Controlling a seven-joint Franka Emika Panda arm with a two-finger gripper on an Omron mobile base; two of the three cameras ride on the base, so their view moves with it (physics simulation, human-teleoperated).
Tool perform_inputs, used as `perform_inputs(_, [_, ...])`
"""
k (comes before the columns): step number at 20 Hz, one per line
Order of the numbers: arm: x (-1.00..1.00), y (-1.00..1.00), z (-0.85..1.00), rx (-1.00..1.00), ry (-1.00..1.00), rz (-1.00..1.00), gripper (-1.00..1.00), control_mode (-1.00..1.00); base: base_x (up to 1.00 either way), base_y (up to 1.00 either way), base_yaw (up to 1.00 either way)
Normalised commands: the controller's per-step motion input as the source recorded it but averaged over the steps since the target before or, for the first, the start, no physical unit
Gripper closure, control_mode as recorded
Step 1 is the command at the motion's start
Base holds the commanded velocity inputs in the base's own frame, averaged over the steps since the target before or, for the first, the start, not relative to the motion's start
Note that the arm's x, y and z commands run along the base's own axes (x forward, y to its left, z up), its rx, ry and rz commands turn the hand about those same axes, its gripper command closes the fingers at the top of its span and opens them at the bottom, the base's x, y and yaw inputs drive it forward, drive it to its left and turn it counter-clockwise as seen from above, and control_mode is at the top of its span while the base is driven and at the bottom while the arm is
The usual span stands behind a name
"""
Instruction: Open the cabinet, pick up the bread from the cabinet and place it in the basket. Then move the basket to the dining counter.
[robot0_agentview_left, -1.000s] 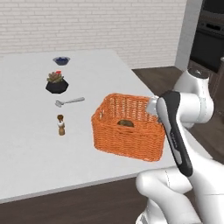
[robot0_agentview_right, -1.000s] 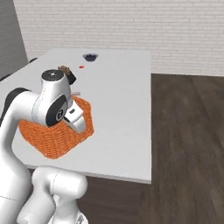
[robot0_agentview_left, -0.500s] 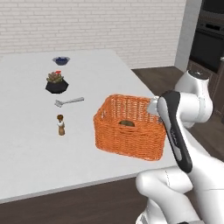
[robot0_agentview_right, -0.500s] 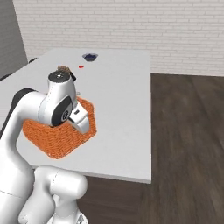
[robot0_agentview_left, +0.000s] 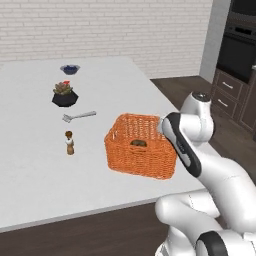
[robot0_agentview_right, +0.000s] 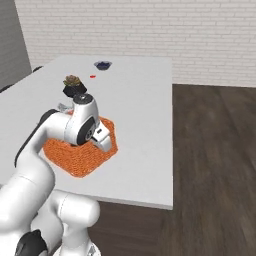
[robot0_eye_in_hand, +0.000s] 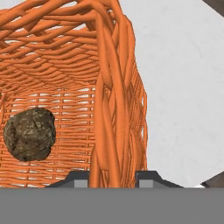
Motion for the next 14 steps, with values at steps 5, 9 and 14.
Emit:
perform_inputs(5, [0.37, 0.0, -0.36, -0.01, 0.0, 0.0, 1.0, -1.0, 0.0, 0.0, 0.0])
perform_inputs(9, [0.26, 0.0, -0.44, 0.0, 0.02, 0.0, 1.0, -1.0, 0.0, 0.0, 0.0])
perform_inputs(14, [0.2, 0.0, -0.32, 0.0, 0.0, 0.0, 1.0, -1.0, 0.0, 0.0, 0.0])
